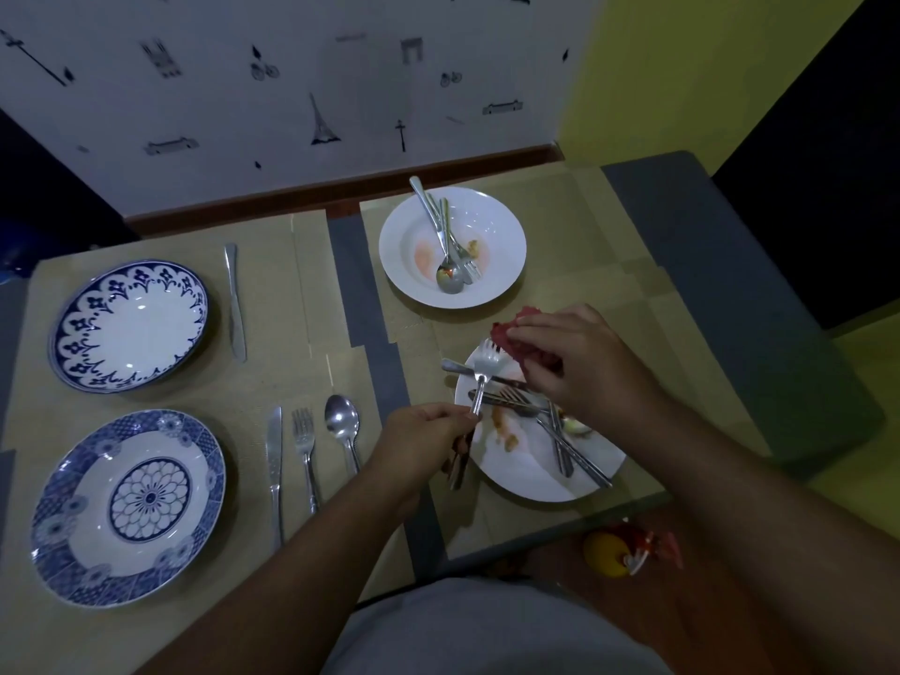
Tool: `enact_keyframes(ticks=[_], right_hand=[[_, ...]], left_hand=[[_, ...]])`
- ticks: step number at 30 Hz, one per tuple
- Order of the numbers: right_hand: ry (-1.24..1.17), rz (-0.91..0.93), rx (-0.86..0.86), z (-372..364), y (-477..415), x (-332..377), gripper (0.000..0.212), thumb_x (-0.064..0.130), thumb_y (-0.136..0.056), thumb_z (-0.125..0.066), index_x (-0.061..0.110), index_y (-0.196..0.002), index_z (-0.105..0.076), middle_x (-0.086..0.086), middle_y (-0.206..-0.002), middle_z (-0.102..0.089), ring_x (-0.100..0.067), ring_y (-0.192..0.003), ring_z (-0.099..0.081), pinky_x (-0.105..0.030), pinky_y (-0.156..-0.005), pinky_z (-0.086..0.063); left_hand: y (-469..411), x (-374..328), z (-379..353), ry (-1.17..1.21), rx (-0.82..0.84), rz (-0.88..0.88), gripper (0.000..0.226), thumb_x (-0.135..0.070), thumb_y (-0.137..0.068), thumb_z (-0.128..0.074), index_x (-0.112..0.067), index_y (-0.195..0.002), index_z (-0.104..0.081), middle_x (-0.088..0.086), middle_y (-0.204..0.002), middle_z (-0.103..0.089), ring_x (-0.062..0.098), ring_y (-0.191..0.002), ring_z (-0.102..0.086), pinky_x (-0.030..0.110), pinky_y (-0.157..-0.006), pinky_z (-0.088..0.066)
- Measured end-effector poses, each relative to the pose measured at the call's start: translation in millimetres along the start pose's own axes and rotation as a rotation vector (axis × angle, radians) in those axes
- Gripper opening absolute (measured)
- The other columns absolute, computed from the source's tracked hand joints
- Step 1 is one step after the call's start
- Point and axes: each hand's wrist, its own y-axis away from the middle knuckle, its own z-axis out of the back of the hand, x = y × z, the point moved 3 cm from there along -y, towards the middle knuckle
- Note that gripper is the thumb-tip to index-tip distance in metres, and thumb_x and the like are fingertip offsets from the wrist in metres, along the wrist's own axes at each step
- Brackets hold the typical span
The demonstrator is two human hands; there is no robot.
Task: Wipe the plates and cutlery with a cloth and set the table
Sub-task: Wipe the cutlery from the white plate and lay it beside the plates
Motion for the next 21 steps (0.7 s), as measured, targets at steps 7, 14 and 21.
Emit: enact_keyframes(ticks=[7,14,21], right_hand=[[-0.027,-0.056,-0.012,5.3,6.0,4.3,0.045,0.009,-0.079,-0.076,0.024,-0.121,-0.068,0.007,-0.120,-0.067,-0.001,-0.105,-0.036,-0.022,-0.083,-0.036],[-0.059,0.019,-0.012,0.6,8.0,12.0,0.044,0.006,-0.077,-0.075,0.019,-0.119,-0.069,0.003,-0.119,-0.068,0.005,-0.104,-0.033,-0.023,-0.087,-0.037],[-0.077,0.050,0.106,-17.3,11.7,9.5,0.044,0.016,-0.083,-0.069,0.025,-0.126,-0.065,0.011,-0.126,-0.064,-0.016,-0.117,-0.053,-0.036,-0.097,-0.042]], left_hand=[[-2.7,-2.5,3.0,0.152,0.106,0.111,0.026,-0.029,-0.099,-0.054,-0.014,-0.109,-0.072,0.000,-0.097,-0.079,0.015,-0.068,-0.063,0.025,-0.056,-0.036],[-9.2,-0.7,0.8,0.276,0.136,0.081,0.018,-0.003,-0.093,-0.066,-0.006,-0.110,-0.070,0.017,-0.105,-0.076,0.021,-0.083,-0.072,0.034,-0.076,-0.060],[-12.9,1.0,3.9,0.284,0.128,0.088,0.031,0.000,-0.087,-0.071,-0.005,-0.115,-0.057,0.021,-0.097,-0.075,0.026,-0.079,-0.072,0.032,-0.066,-0.059]])
